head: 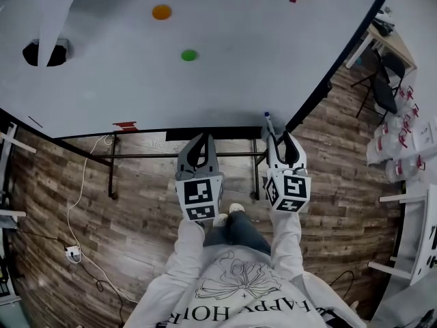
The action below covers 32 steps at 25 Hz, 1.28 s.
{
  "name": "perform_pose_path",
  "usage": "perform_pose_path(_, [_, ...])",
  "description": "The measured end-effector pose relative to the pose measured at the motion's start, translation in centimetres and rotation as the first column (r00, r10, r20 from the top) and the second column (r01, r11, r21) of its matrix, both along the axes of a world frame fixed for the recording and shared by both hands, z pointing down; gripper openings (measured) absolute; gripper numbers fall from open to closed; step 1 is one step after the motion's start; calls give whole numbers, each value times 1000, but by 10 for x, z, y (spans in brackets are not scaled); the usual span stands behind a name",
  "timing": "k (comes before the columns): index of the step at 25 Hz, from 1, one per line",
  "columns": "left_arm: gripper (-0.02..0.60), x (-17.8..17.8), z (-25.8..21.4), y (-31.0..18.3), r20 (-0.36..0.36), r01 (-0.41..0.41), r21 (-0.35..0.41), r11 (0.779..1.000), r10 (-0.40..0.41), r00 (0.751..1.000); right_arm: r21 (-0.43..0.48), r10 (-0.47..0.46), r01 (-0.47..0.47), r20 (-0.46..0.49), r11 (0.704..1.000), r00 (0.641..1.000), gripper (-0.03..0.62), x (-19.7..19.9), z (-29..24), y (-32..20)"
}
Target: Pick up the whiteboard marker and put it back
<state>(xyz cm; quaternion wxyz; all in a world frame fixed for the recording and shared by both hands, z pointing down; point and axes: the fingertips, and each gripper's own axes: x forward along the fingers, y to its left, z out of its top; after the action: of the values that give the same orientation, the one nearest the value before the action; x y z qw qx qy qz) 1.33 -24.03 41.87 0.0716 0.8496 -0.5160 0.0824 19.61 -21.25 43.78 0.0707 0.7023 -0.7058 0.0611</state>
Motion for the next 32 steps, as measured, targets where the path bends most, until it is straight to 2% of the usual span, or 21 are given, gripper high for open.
perform_pose_path(5, [6,14,7,-23,14,16,-28,999,-15,1000,-51,-20,20,-1,998,1000,140,14,17,-31])
perform_pose_path(13, [6,30,29,-49,44,35,-77,996,-32,999,-190,-44,39,-25,981,999,146,32,60,-69])
perform_pose_path(19, [6,31,44,-63,64,52,-110,993,-45,997,-266,-47,35,-37,963,998,133,35,86,-88])
perform_pose_path(26, [6,23,53,-74,75,75,-128,989,-65,995,-360,-55,16,-98,933,994,124,35,111,-96])
perform_pose_path(32, [6,21,58,-75,76,77,-138,987,-67,995,-404,-63,12,-114,915,991,94,37,124,-99])
